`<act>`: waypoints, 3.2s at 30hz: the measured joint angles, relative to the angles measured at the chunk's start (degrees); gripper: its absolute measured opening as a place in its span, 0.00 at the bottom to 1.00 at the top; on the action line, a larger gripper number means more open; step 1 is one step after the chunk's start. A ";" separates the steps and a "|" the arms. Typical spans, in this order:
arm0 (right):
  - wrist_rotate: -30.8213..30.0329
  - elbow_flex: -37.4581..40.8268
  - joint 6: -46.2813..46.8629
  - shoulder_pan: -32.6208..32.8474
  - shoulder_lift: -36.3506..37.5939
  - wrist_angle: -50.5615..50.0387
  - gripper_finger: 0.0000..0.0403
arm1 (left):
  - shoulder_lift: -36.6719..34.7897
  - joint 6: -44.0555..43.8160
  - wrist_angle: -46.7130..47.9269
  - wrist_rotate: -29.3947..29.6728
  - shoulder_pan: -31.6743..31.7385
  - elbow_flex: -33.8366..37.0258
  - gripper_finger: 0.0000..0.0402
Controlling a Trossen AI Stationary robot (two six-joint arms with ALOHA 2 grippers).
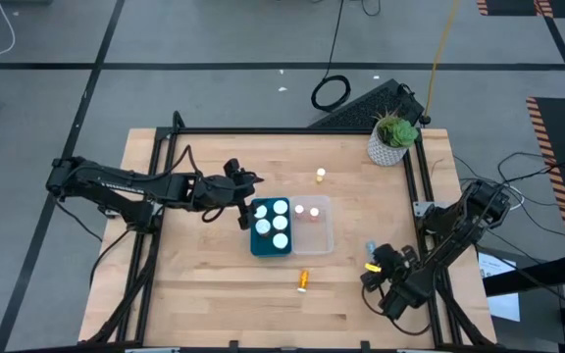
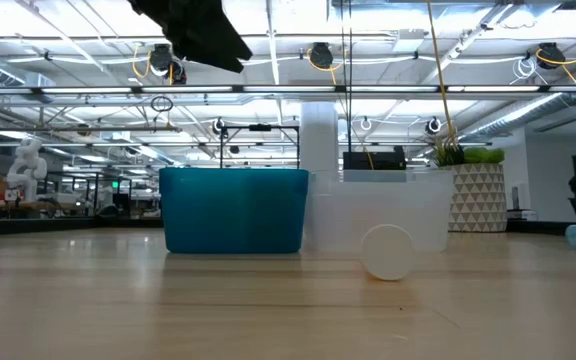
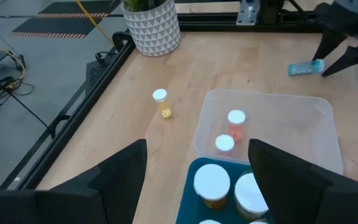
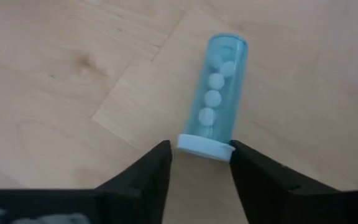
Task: Pick and place medicine bottles into bin by pill shape (circle, oval)
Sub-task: Put the small blue pill bottle into the transparent bin
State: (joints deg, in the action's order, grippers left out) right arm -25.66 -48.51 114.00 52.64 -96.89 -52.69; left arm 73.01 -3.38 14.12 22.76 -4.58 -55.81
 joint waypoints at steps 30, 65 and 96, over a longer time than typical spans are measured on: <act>7.89 0.24 -12.63 -1.70 21.93 -11.58 0.28 | 4.42 3.12 -7.84 -6.24 0.11 0.00 0.71; 13.83 3.43 13.48 -9.57 10.72 -13.20 0.68 | 4.33 4.79 -8.35 -6.27 0.11 0.00 0.71; 11.14 4.25 3.24 -10.21 2.60 -9.91 0.41 | 4.33 4.63 -8.43 -6.32 0.04 0.00 0.71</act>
State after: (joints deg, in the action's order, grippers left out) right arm -14.52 -44.26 117.24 42.44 -94.30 -62.59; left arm 77.34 1.26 5.69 16.44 -4.54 -55.81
